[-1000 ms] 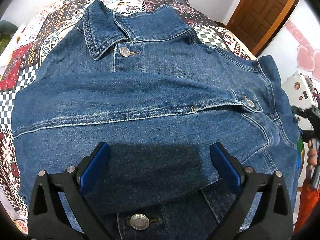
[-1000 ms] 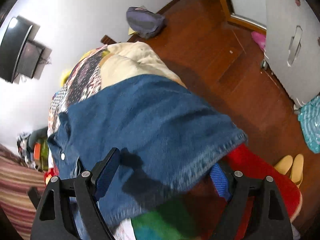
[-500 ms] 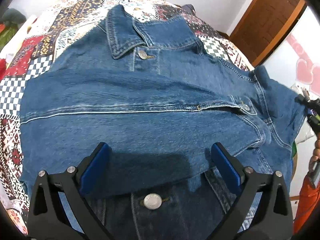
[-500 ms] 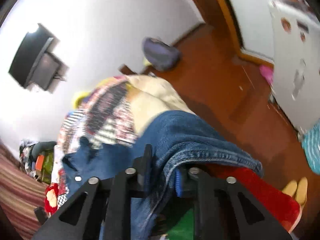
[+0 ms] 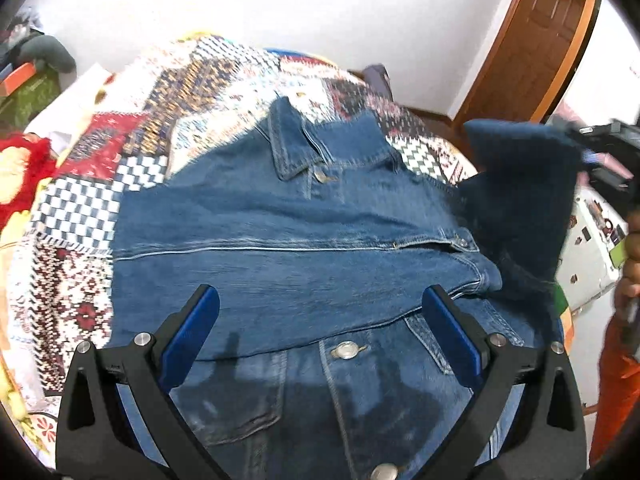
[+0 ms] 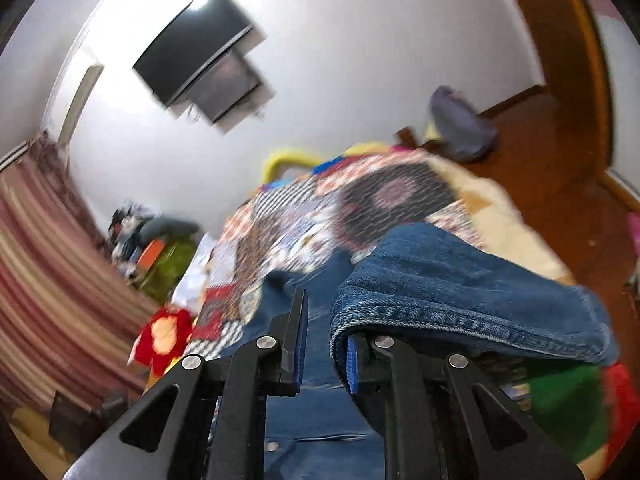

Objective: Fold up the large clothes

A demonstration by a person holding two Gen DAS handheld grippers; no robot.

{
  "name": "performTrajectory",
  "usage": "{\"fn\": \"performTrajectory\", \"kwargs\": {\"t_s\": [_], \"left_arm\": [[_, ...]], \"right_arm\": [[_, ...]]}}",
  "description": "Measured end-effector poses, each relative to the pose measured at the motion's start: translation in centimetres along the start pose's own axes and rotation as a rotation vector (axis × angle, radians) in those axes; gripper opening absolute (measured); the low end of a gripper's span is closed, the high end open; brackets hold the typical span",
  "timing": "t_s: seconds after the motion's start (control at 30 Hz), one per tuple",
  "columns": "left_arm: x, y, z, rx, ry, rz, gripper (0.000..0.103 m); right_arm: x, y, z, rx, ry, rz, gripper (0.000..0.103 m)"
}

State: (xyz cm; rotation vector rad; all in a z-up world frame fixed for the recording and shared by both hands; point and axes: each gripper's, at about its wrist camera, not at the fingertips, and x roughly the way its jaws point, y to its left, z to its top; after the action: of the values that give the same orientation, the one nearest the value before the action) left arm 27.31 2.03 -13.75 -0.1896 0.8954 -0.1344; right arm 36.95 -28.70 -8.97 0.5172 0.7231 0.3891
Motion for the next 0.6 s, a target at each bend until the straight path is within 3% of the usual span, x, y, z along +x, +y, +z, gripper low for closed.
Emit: {"fn": "performTrajectory", "kwargs": {"t_s": [0.13, 0.27, 0.4, 0.6], "left_arm": [[-2.6, 1.6, -0.8, 0.001, -0.035, 0.031, 0.102], [-4.7, 4.0, -1.9, -0.035, -0.057, 0.079, 0.102], [-5.9, 5.7, -2.6, -0.089, -0.066, 0.084, 0.102], [-6.5, 6.1, -3.4, -0.103, -0.071, 0.096, 0.102]], "right_arm": [[4.7, 2.9, -2.4, 0.024, 0.129, 0.076, 0.013], [9.6, 6.3, -6.7, -0.034, 0.278, 0.083, 0.013], [12.7, 7.3, -10.7, -0.096, 0.398, 0.031, 0.014], [14.2, 5.7, -14.5, -0.097, 0.557, -0.048, 0.014]]}}
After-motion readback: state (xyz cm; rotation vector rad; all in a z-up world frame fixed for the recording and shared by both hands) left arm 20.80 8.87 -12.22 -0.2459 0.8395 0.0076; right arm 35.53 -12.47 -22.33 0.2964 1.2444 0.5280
